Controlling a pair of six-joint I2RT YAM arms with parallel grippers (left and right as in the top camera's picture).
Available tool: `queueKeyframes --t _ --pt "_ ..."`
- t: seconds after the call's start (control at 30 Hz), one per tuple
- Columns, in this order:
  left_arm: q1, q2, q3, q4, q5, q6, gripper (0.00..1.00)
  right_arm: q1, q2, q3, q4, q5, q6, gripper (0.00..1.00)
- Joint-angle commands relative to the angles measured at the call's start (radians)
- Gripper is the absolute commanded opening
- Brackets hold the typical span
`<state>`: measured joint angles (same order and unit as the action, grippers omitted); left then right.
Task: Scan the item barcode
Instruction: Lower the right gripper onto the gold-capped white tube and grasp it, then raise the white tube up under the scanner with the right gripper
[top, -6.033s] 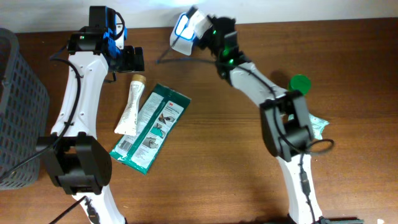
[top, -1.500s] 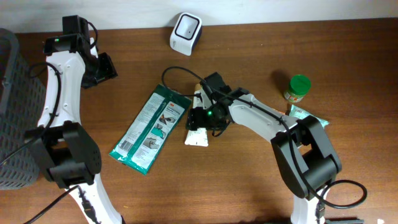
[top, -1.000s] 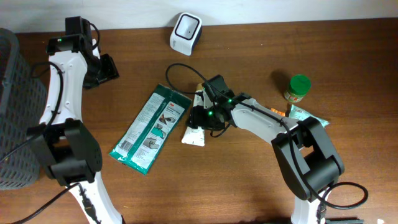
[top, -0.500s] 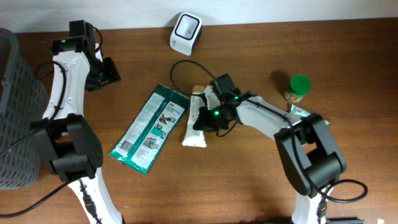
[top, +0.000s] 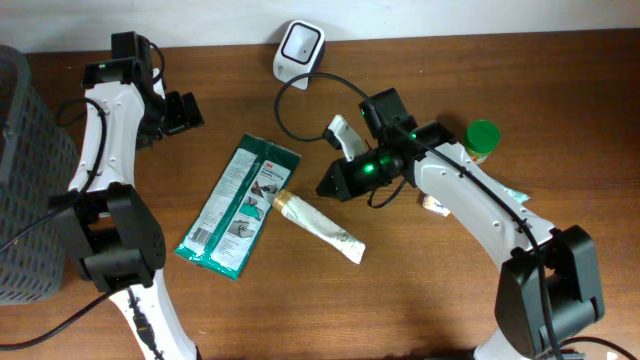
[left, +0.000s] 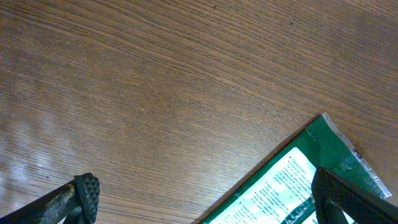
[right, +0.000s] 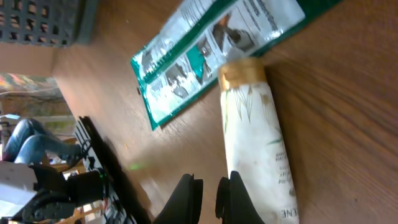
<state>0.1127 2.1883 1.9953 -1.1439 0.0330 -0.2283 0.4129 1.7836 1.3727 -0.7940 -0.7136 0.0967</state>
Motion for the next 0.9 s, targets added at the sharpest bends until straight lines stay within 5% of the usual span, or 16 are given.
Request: queueKeyframes --t 0.0,0.23,0.4,0.47,0.67,0.73,0.87 --pt "0.002 0.007 0.014 0.001 -0.006 -0.001 1.00 0.005 0.058 0.011 -0.067 0.080 -0.080 0.25" --pt "0.002 0.007 0.014 0.006 -0.006 -0.001 1.00 0.190 0.088 0.011 -0.085 0.438 -0.198 0.83" --pt "0.002 0.007 0.014 0.006 -0.006 -0.001 0.99 0.293 0.113 0.011 -0.090 0.589 -0.275 0.98" --pt "0.002 0.007 0.014 0.006 -0.006 -0.001 0.99 0.326 0.173 0.011 -0.101 0.629 -0.284 0.92" --pt "0.002 0.007 0.014 0.006 -0.006 -0.001 1.00 0.327 0.215 0.011 -0.100 0.640 -0.275 0.43" --pt "0.002 0.007 0.014 0.005 -0.006 -0.001 0.99 0.317 0.215 0.011 -0.100 0.640 -0.254 0.04" --pt "0.002 0.007 0.014 0.005 -0.006 -0.001 0.99 0.255 0.204 0.037 -0.108 0.588 -0.163 0.04"
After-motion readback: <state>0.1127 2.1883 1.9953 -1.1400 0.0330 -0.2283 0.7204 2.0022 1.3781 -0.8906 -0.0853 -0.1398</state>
